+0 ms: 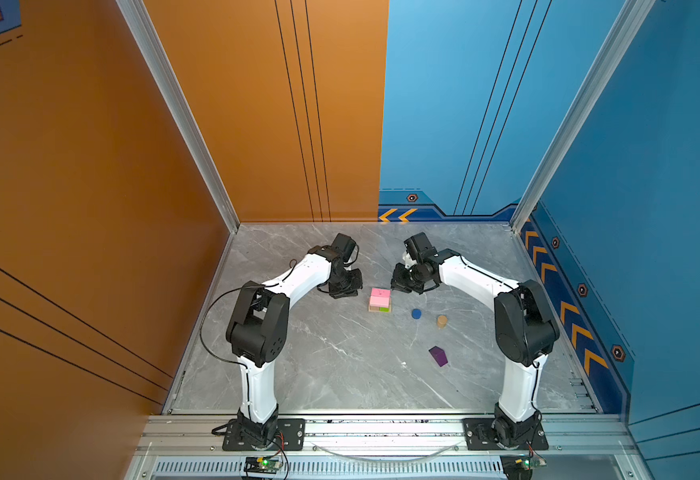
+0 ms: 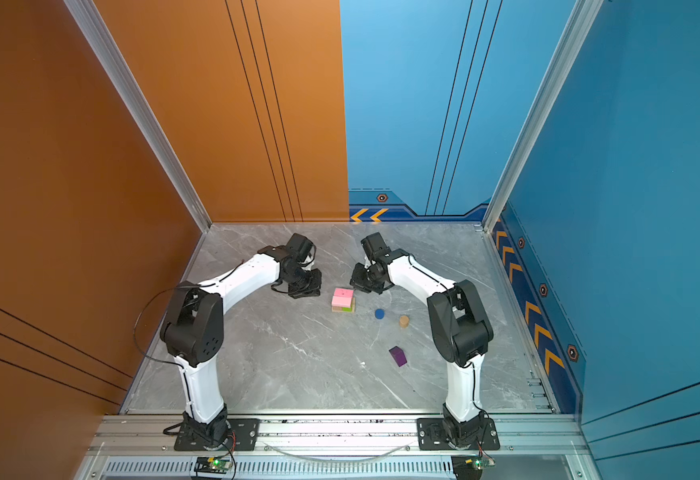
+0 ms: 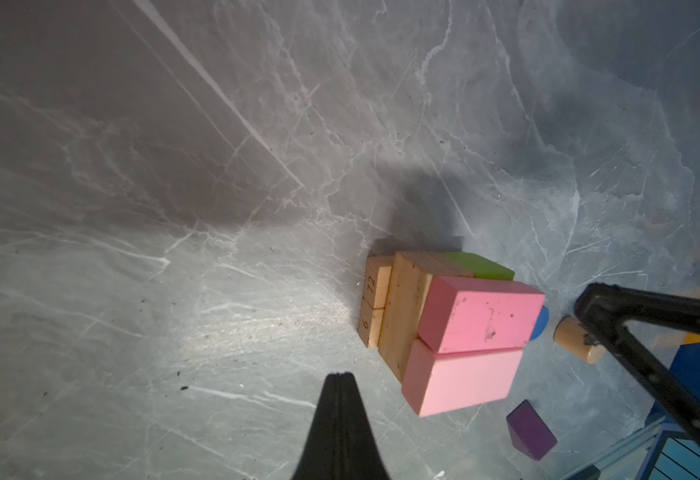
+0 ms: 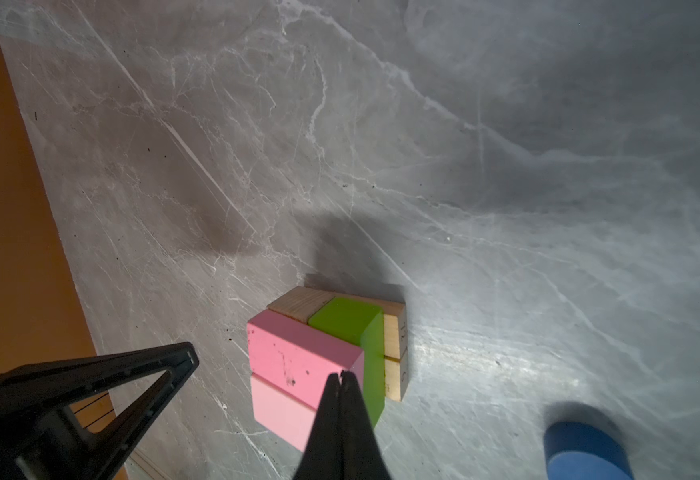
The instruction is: Build the wood block tower
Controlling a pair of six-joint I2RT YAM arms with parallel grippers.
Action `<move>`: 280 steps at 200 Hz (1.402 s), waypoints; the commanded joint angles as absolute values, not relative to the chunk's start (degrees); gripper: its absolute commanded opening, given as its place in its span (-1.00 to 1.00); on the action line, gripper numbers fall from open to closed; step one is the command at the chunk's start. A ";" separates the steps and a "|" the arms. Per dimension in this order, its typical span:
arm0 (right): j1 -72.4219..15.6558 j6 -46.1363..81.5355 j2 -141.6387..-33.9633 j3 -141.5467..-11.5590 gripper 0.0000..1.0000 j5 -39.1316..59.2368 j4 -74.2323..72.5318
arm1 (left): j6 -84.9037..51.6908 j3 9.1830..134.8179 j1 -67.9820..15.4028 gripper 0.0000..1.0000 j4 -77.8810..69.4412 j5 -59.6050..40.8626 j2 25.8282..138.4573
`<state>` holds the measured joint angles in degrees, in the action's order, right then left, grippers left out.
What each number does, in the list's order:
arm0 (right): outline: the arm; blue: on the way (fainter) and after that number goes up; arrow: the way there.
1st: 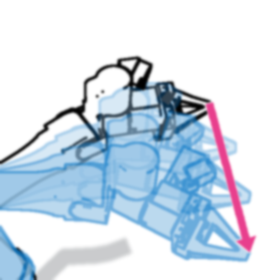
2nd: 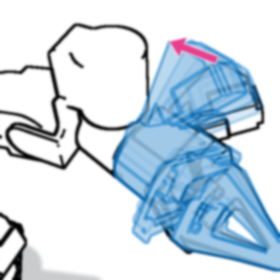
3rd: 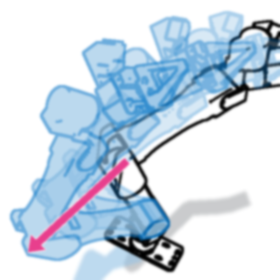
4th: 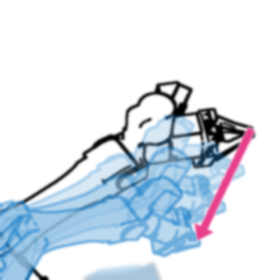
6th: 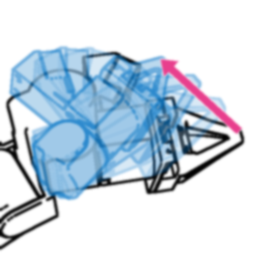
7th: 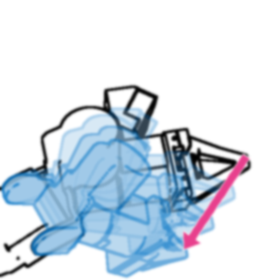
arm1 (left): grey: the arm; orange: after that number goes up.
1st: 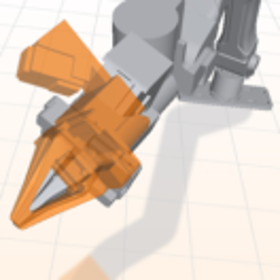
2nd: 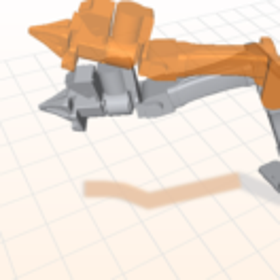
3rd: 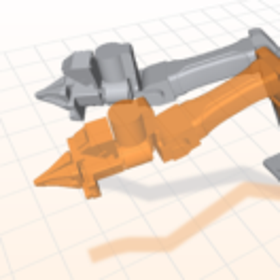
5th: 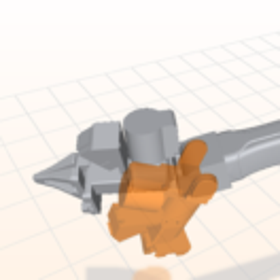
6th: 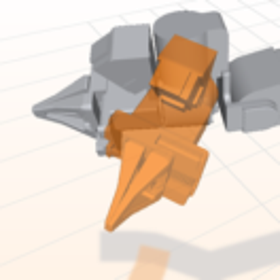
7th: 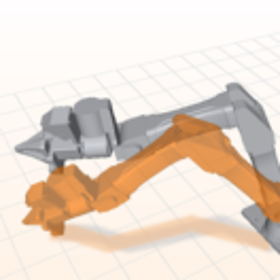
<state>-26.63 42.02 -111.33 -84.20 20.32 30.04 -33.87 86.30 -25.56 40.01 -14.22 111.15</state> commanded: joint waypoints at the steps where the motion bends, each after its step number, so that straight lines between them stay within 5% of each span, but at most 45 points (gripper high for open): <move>1: -26.37 42.34 -110.11 -82.89 -1.00 18.91 31.64 | -33.48 85.61 -25.54 -1.00 40.28 -15.63 111.96; 280: -27.25 43.03 -113.48 -84.45 -1.00 20.04 31.55 | -33.41 85.25 -25.31 -1.00 40.34 -15.88 112.68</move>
